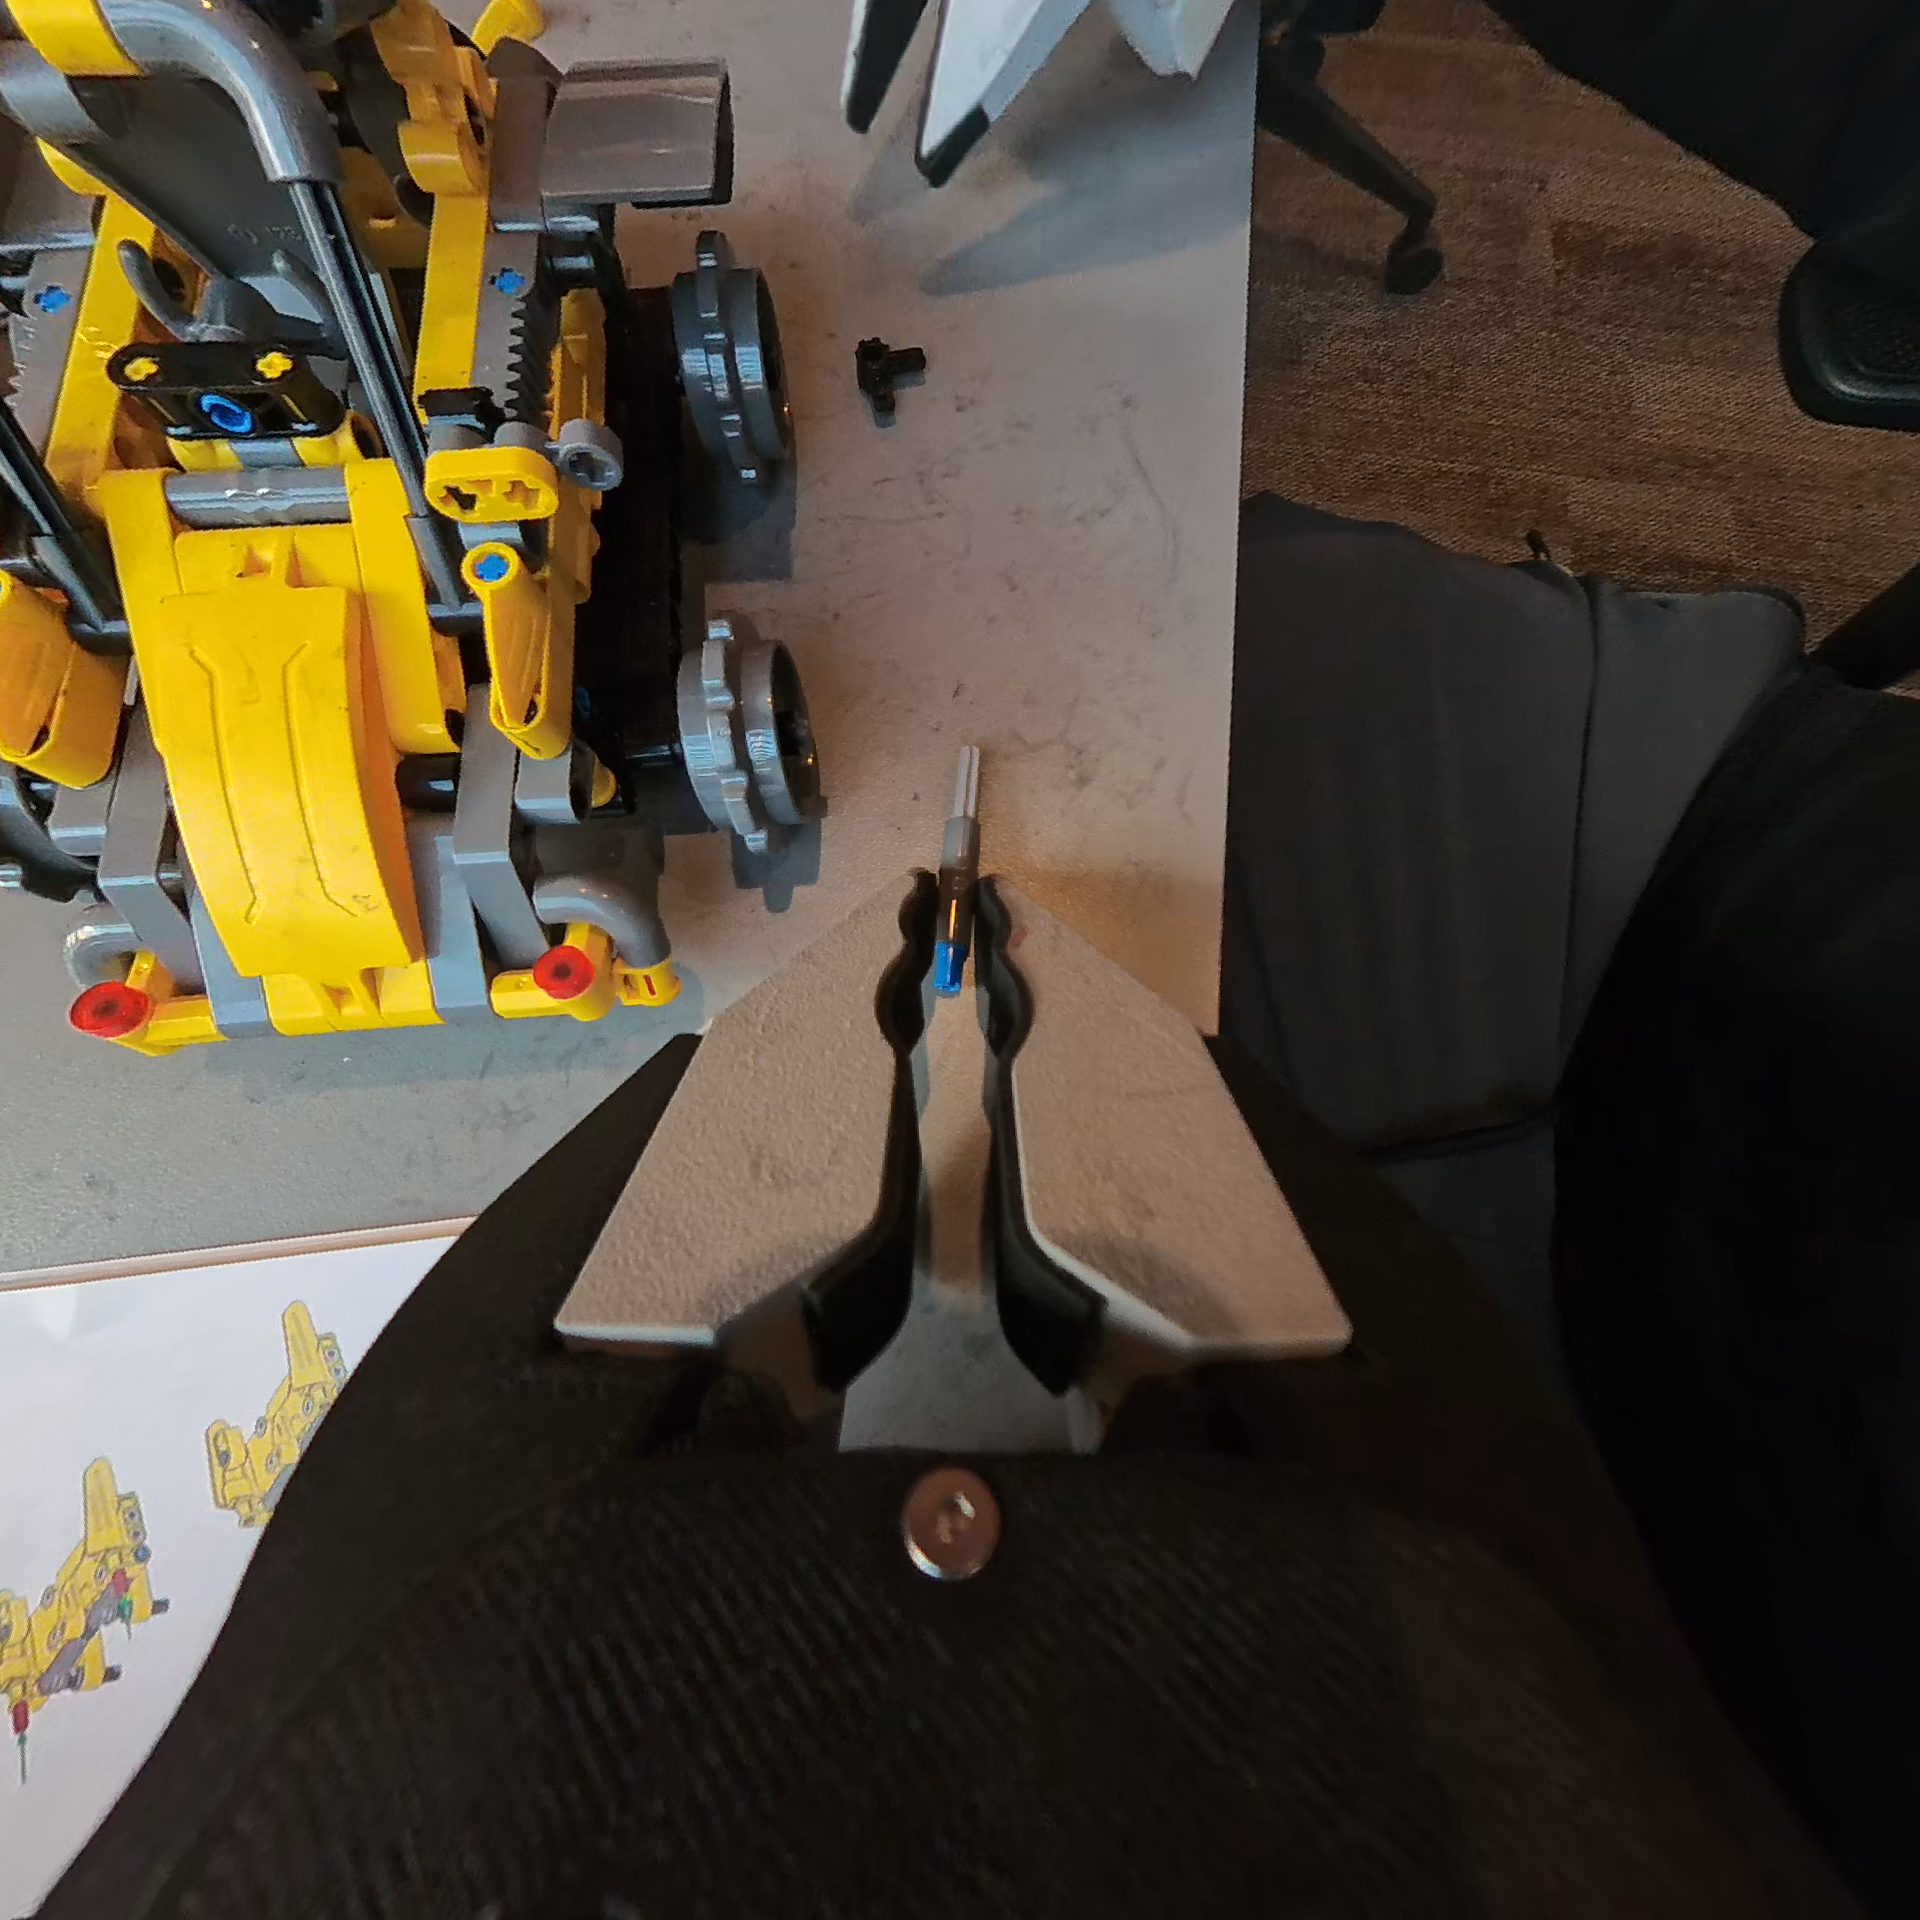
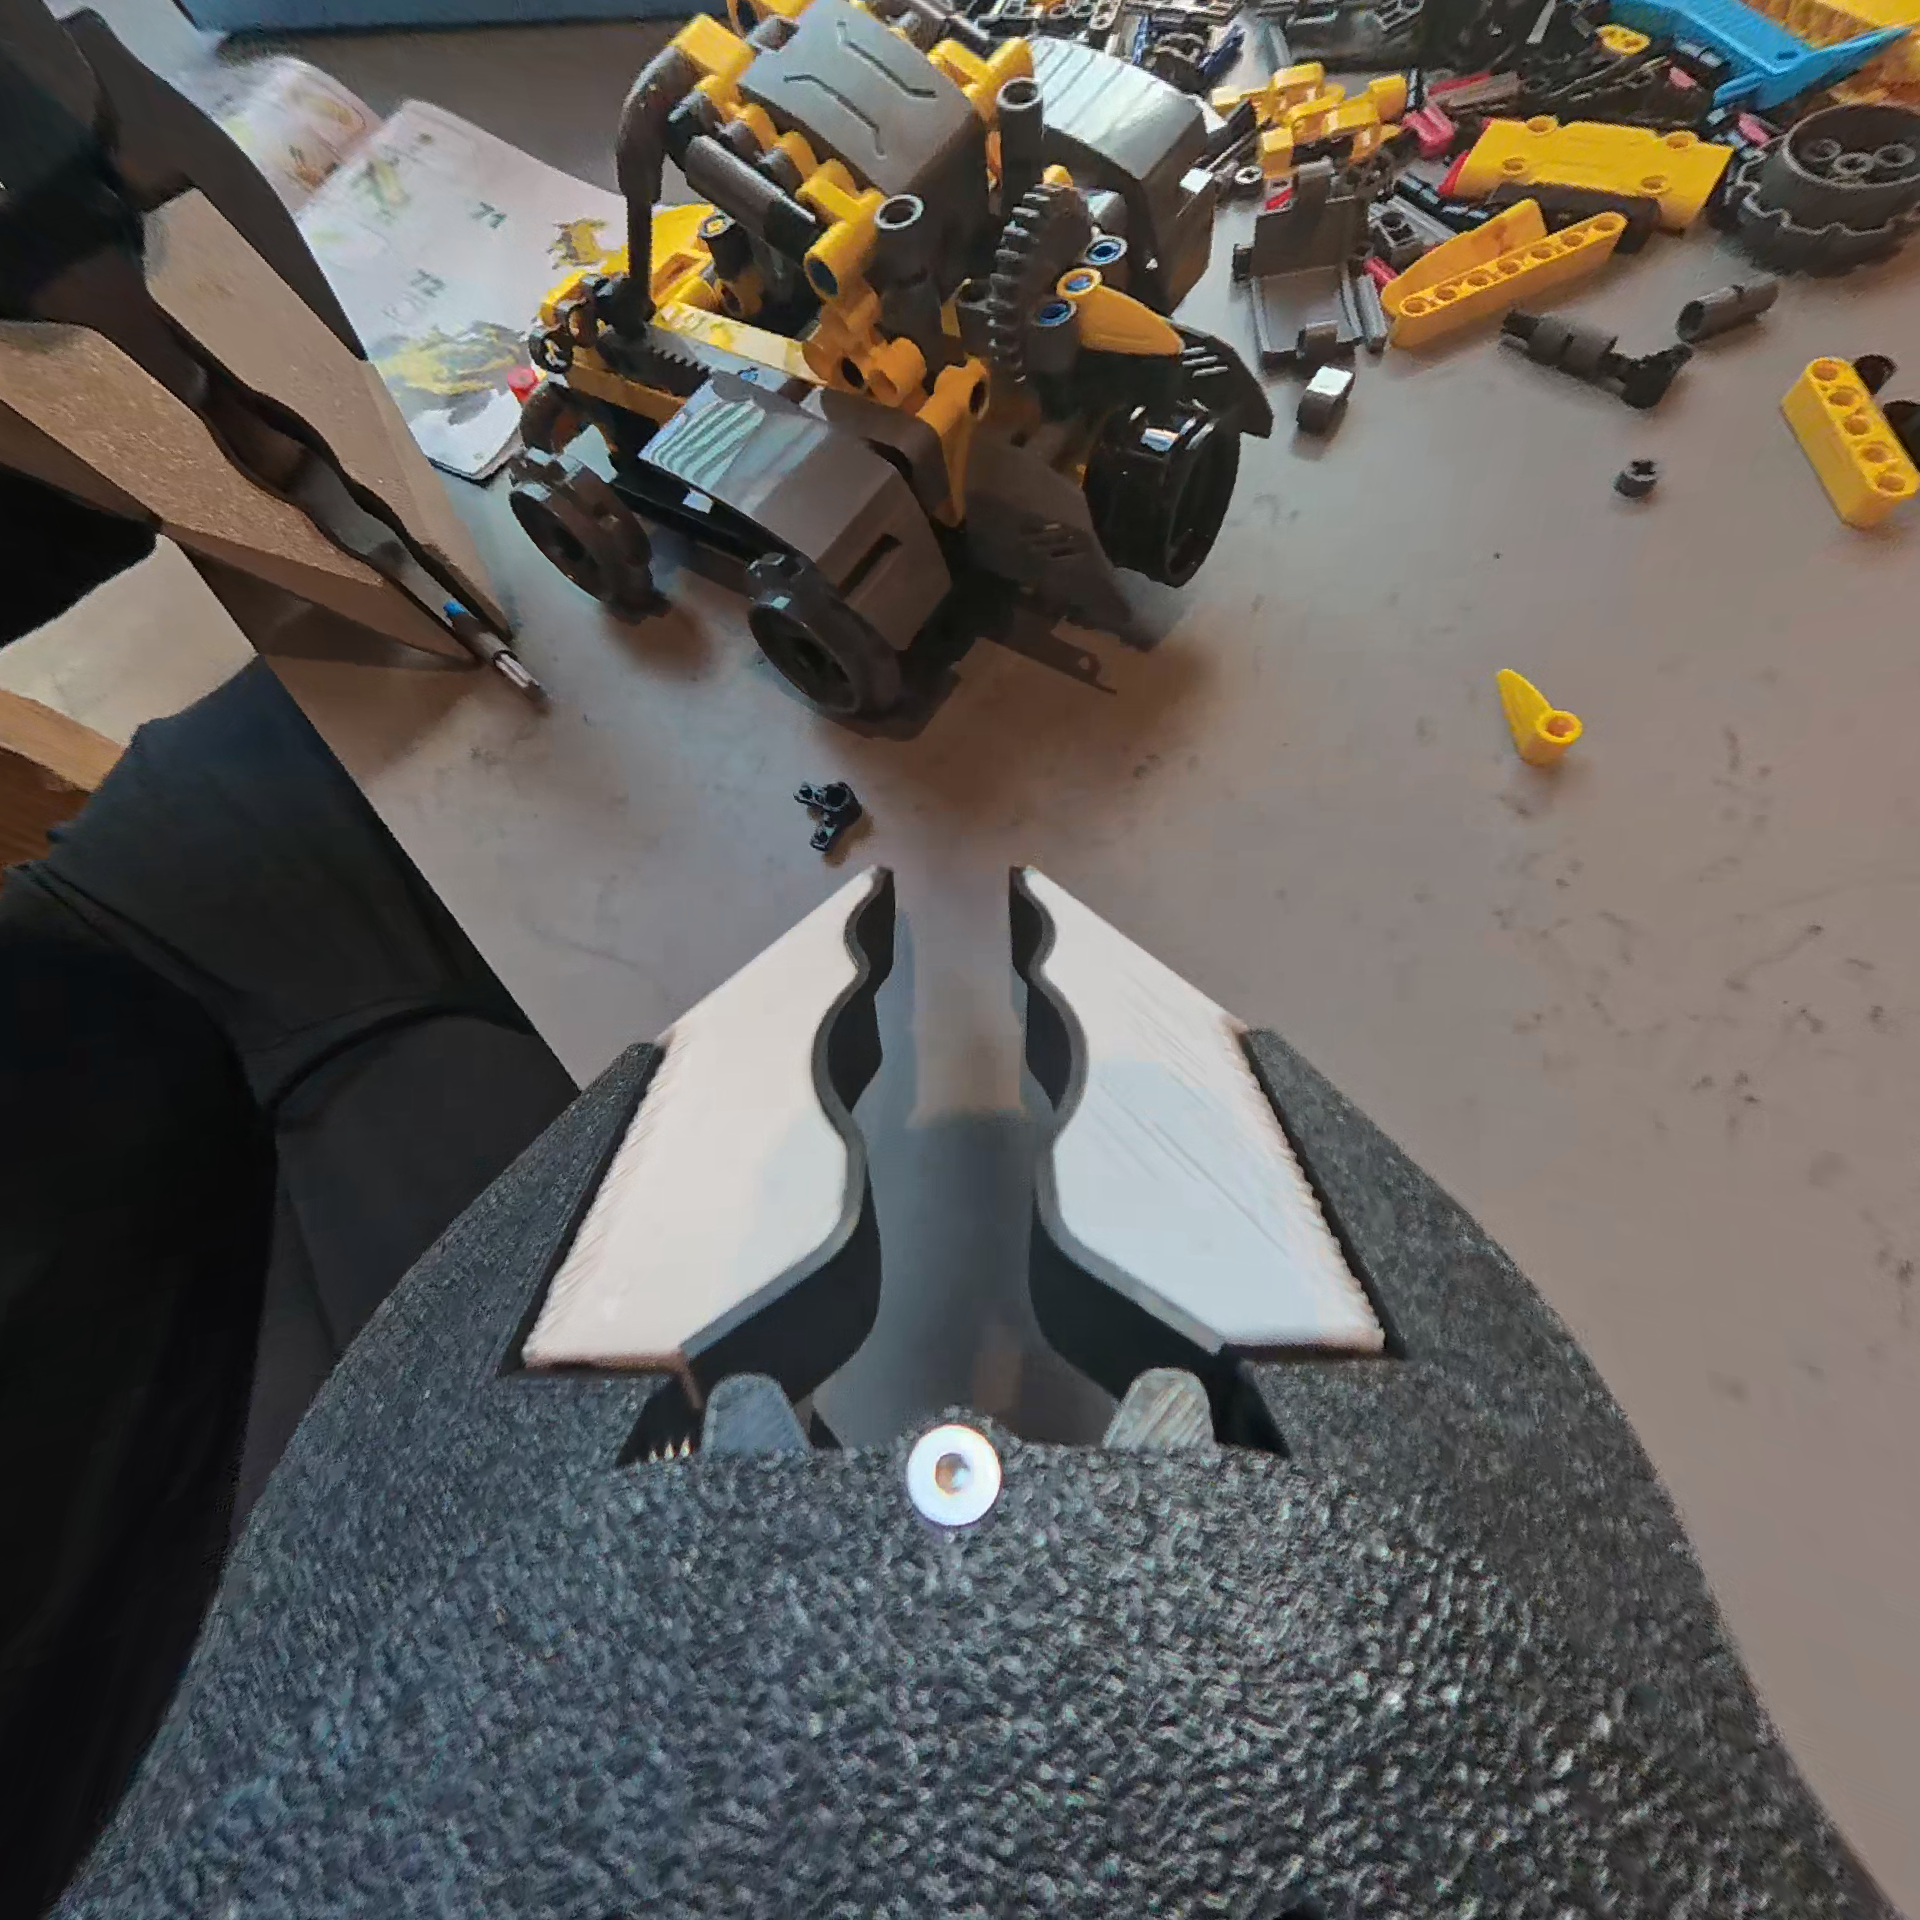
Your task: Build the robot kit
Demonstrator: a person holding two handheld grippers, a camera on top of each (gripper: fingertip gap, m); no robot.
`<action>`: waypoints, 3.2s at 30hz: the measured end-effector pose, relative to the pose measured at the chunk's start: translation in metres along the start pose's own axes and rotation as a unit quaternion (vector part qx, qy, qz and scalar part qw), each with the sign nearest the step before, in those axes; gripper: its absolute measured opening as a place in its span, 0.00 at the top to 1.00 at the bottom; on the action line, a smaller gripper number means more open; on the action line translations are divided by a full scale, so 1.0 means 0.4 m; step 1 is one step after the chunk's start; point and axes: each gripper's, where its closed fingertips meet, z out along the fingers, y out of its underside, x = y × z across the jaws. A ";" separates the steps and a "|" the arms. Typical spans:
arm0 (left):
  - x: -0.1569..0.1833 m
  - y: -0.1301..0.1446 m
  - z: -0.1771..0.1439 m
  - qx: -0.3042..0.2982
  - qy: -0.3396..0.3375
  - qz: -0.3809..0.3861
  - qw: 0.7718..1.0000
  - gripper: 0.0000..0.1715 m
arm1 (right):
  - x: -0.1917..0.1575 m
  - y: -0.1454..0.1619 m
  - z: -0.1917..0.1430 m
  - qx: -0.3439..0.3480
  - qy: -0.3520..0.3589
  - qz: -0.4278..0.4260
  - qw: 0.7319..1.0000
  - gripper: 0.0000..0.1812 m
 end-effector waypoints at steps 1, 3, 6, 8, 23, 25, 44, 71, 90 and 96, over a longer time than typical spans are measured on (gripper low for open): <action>0.000 0.000 0.000 0.000 -0.001 0.001 1.000 0.98 | -0.010 -0.001 0.006 0.000 -0.009 0.001 1.000 0.89; 0.000 0.000 0.000 0.000 -0.001 0.001 1.000 0.98 | -0.028 -0.003 0.022 -0.006 -0.017 -0.007 1.000 0.89; 0.000 0.000 0.000 0.000 -0.003 0.003 1.000 0.98 | -0.052 0.000 0.046 -0.028 -0.017 -0.028 0.999 0.89; 0.000 0.000 0.000 0.000 -0.004 0.004 1.000 0.98 | -0.058 0.005 0.062 -0.041 -0.012 -0.037 0.998 0.89; 0.000 0.000 0.000 0.000 -0.002 0.002 1.000 0.98 | -0.157 -0.024 0.101 -0.027 -0.039 -0.109 0.993 0.98; 0.000 0.000 0.000 0.000 -0.003 0.003 1.000 0.98 | -0.180 -0.026 0.107 -0.031 -0.046 -0.125 0.991 0.98; 0.007 0.000 -0.001 0.000 0.001 0.013 1.000 0.90 | -0.262 -0.073 0.102 0.015 -0.053 -0.207 0.977 0.99; 0.010 -0.031 -0.038 0.057 0.026 -0.001 0.998 0.76 | -0.311 -0.111 0.060 0.062 -0.070 -0.244 0.965 0.99; 0.090 -0.129 -0.093 0.165 0.136 -0.038 0.976 0.78 | -0.386 -0.188 0.038 0.144 -0.011 -0.368 0.918 0.99; 0.065 -0.133 -0.101 0.170 0.145 -0.098 0.970 0.81 | -0.378 -0.196 0.038 0.154 0.007 -0.372 0.915 0.99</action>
